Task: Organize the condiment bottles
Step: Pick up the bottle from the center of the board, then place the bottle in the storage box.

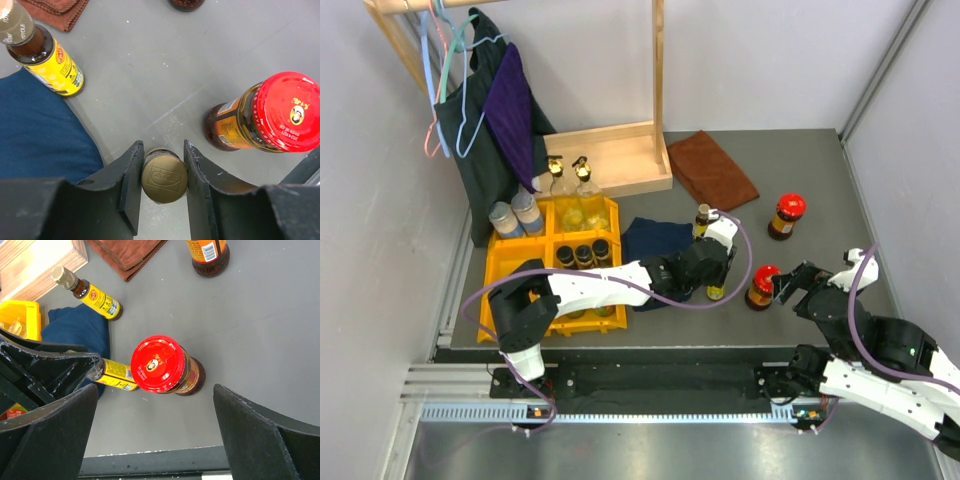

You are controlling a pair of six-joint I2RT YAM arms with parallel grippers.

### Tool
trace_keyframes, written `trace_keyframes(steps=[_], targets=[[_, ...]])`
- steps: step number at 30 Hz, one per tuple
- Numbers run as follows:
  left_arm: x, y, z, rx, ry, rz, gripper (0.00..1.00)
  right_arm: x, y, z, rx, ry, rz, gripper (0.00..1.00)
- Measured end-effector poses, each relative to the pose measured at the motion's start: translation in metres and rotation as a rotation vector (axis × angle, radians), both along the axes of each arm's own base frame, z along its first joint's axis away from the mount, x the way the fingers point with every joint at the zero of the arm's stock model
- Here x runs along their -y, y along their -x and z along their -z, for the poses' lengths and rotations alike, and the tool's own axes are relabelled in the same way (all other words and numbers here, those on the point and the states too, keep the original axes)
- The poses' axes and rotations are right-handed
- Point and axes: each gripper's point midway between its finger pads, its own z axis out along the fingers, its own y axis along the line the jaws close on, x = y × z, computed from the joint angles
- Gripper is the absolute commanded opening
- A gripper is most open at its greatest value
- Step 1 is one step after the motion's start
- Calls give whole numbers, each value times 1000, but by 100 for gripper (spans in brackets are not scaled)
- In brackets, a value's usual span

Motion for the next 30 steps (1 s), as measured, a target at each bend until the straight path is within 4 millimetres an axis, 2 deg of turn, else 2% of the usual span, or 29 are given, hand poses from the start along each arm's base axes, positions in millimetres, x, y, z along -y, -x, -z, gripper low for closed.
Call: trace_keyframes(steps=[6, 9, 12, 15, 20, 24, 27, 30], targets=[[-3, -2, -1, 12, -12, -13, 0, 0, 0, 1, 0, 0, 0, 97], [-11, -2, -2, 16, -39, -19, 0, 0, 0, 1, 2, -4, 0, 97], [-23, 0, -13, 23, -58, -32, 0, 0, 0, 0, 4, -5, -1, 97], [-39, 0, -37, 53, -55, -58, 0, 0, 0, 0, 7, -4, -4, 97], [-78, 0, -102, 132, 9, -137, 0, 0, 0, -1, 12, 7, -12, 98], [-122, 1, -151, 198, 67, -235, 0, -3, -1, -2, 19, 9, -25, 98], [-159, 5, -174, 233, 83, -311, 0, -6, -2, 1, 19, 16, -37, 98], [-198, 10, -187, 258, 79, -389, 0, -8, -2, 3, 15, 24, -50, 98]])
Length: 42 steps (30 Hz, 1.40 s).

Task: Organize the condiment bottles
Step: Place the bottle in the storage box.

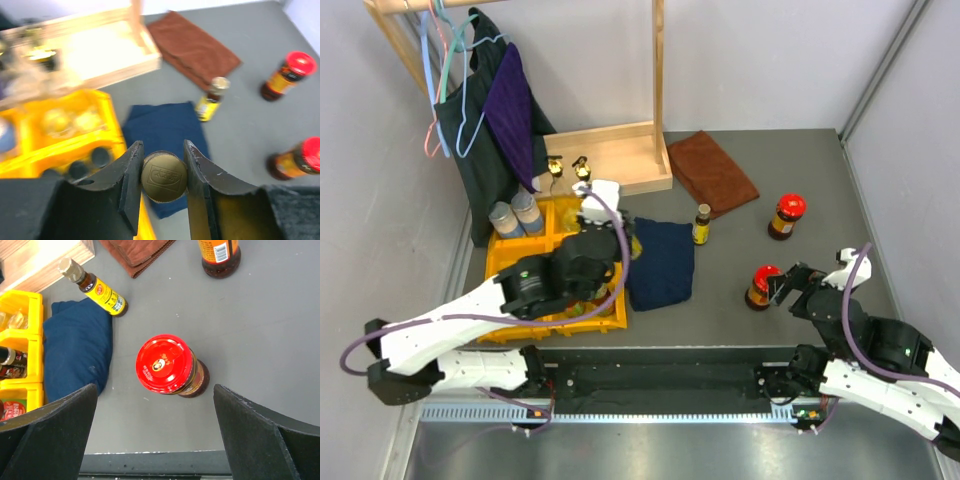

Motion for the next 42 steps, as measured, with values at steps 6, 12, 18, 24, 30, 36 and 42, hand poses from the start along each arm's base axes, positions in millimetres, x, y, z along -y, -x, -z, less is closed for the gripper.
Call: trace_keyframes(steps=[6, 12, 18, 24, 30, 36, 42], targets=[[-68, 10, -13, 28, -1, -142, 0, -2, 0, -1, 4, -4, -9, 98], [-122, 19, -17, 55, 3, -279, 0, -5, -1, -1, 7, -4, -17, 98], [-165, 25, -10, 85, 8, -409, 0, -7, -2, -1, 8, -9, -25, 98], [-193, 29, -9, 123, 37, -517, 0, -8, -1, 0, 3, -3, -32, 98], [-193, 24, 1, 117, -23, -557, 0, -10, -2, 0, 1, 6, -38, 98], [-207, -3, 27, 17, -119, -670, 0, -12, -3, 0, 1, 12, -41, 98], [-249, -25, 62, -110, -138, -805, 0, -12, -3, 0, 0, 12, -42, 98]])
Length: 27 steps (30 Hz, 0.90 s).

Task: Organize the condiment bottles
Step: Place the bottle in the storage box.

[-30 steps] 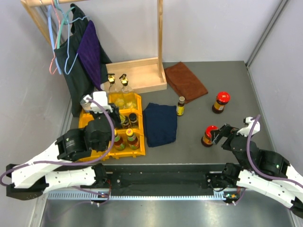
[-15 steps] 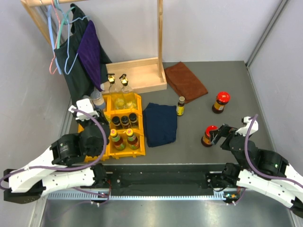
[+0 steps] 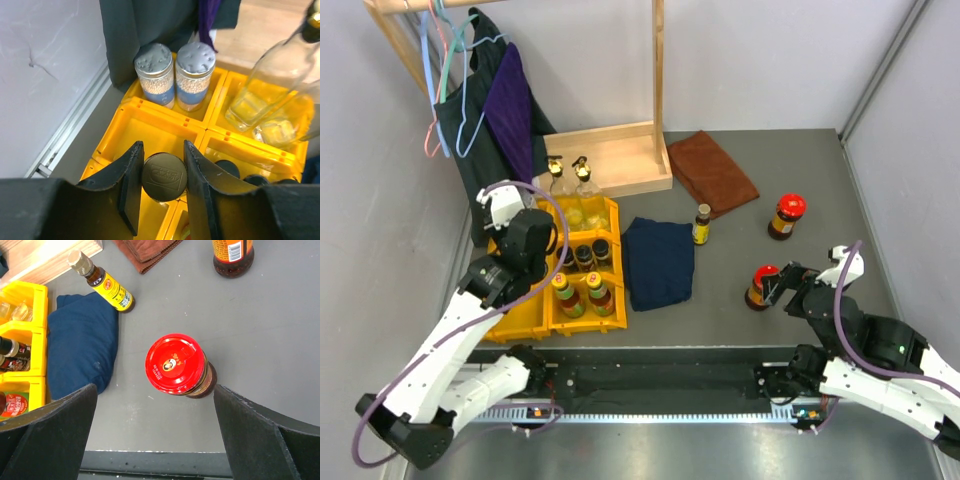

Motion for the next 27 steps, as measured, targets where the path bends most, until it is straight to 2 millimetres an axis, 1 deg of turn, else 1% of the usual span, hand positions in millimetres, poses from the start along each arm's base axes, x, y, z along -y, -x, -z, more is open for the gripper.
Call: trace_keyframes(steps=[3, 6, 10, 11, 18, 25, 27], targets=[[-6, -8, 17, -33, 23, -28, 0, 0, 0, 0, 0, 0, 0, 99], [-11, -17, 40, -65, 58, -54, 0, 0, 0, 0, 0, 0, 0, 99], [-16, -20, 70, -103, 97, -83, 0, 0, 0, 0, 0, 0, 0, 99], [-17, -21, 74, -108, 104, -87, 0, 0, 0, 0, 0, 0, 0, 99], [-18, -27, 88, -95, 141, -103, 0, 0, 0, 0, 1, 2, -1, 99], [-19, -27, 107, -94, 164, -123, 0, 0, 0, 0, 1, 2, -1, 99], [-19, -26, 112, -93, 172, -127, 5, 0, 0, 0, 1, 2, -1, 99]])
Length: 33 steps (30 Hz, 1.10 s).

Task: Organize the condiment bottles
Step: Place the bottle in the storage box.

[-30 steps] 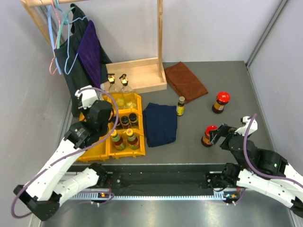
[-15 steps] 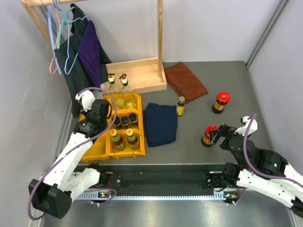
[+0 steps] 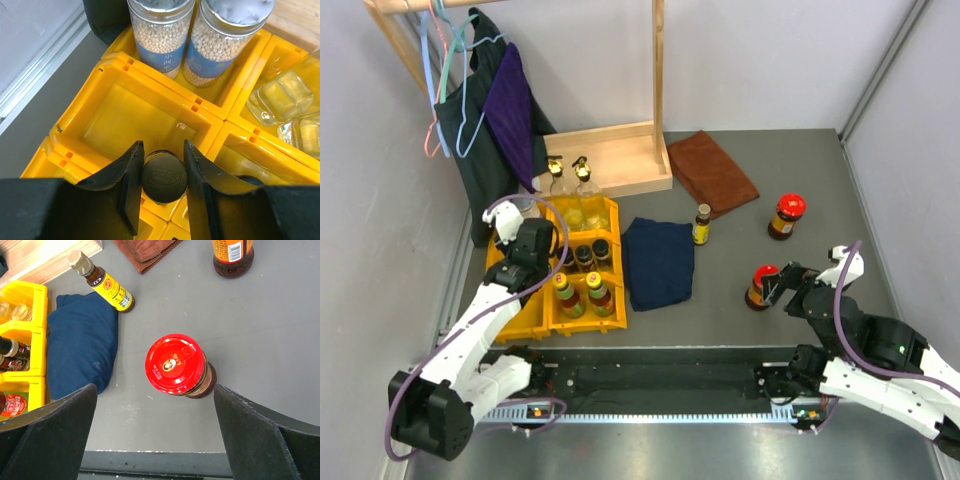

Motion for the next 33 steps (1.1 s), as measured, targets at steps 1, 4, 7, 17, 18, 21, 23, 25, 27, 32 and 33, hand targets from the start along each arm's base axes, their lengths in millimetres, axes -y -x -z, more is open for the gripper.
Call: trace_keyframes(steps=[1, 4, 7, 17, 18, 21, 23, 25, 27, 32, 33], targets=[[0, 0, 3, -2, 3, 0, 6, 0, 0, 0, 0, 0, 0, 99], [2, 2, 14, -13, 12, 6, 15, 0, 0, 0, 0, 0, 0, 99], [2, 2, 16, -1, 19, 7, 25, 0, 0, 0, 0, 0, 0, 99], [4, 3, 5, 54, 54, 13, 84, 0, 0, 0, 0, -1, 0, 99], [4, 3, 3, 65, 58, 13, 87, 0, 0, 0, 0, -1, 0, 99], [4, 4, -8, 96, 67, 15, 95, 0, 0, 0, 0, -1, 0, 99], [4, 4, -17, 116, 71, 18, 99, 0, 0, 0, 0, -1, -1, 99], [5, 3, -30, 142, 76, 28, 99, -1, 0, 0, 0, -2, -3, 99], [8, 2, -44, 172, 87, 55, 99, -1, 0, 0, 0, 0, -8, 99], [30, 3, -84, 257, 134, 220, 98, -5, 0, -1, 1, 3, -26, 99], [37, 3, -92, 274, 147, 264, 98, -7, -1, -1, -2, 7, -30, 99]])
